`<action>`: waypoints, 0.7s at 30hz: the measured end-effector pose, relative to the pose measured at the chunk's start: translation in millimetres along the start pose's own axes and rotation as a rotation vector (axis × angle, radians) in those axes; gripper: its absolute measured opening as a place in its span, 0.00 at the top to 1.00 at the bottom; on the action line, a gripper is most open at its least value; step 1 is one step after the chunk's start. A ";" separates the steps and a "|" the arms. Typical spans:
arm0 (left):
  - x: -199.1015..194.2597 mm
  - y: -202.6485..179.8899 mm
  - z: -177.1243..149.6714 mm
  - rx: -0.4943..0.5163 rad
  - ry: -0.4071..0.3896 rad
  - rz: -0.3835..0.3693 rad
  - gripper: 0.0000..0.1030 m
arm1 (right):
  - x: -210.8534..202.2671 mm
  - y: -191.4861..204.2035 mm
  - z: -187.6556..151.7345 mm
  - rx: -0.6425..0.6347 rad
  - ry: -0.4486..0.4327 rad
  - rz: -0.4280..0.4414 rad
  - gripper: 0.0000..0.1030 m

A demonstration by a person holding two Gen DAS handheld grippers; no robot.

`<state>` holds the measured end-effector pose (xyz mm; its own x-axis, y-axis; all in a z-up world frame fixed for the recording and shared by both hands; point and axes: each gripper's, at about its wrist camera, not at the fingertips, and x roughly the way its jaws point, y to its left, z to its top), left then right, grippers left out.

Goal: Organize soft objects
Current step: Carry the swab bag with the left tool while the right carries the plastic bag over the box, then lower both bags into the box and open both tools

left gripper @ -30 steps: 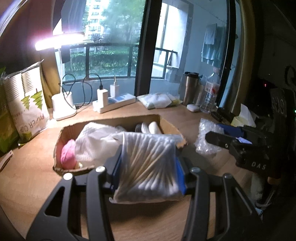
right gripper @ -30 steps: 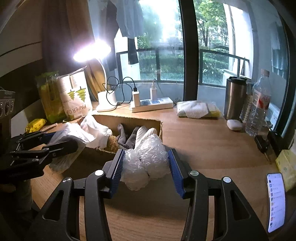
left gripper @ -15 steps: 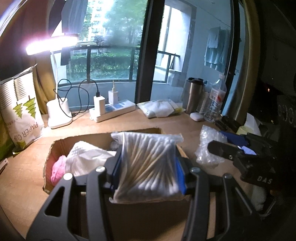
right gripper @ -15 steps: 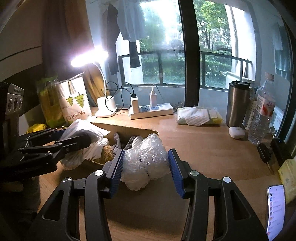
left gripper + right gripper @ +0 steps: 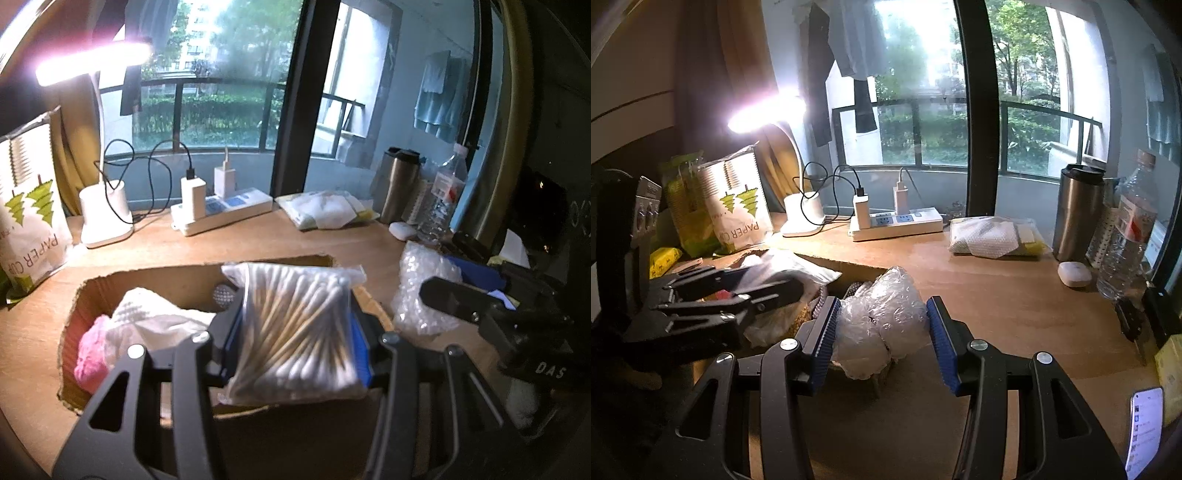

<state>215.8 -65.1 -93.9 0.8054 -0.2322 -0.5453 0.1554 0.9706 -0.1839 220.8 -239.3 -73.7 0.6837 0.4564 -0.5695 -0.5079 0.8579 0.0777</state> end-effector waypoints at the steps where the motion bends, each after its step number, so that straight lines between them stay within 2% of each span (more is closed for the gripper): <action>1: 2.7 1.3 -0.3 -0.003 0.004 -0.001 0.52 | 4.0 1.2 0.8 -0.002 0.004 0.004 0.51; 13: 29.4 23.0 -8.5 -0.049 0.078 0.010 0.51 | 42.1 9.2 -2.3 0.008 0.059 0.045 0.50; 18: 27.7 25.0 -7.6 -0.058 0.078 0.016 0.47 | 51.3 10.5 -2.9 0.024 0.074 0.055 0.48; 21: 22.1 26.0 -7.2 -0.053 0.065 0.025 0.38 | 51.4 12.0 -0.5 0.034 0.075 0.053 0.43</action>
<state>233.5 -45.4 -116.5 0.7697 -0.2135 -0.6016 0.1042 0.9718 -0.2116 249.6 -205.6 -102.5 0.6145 0.4838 -0.6232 -0.5237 0.8409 0.1364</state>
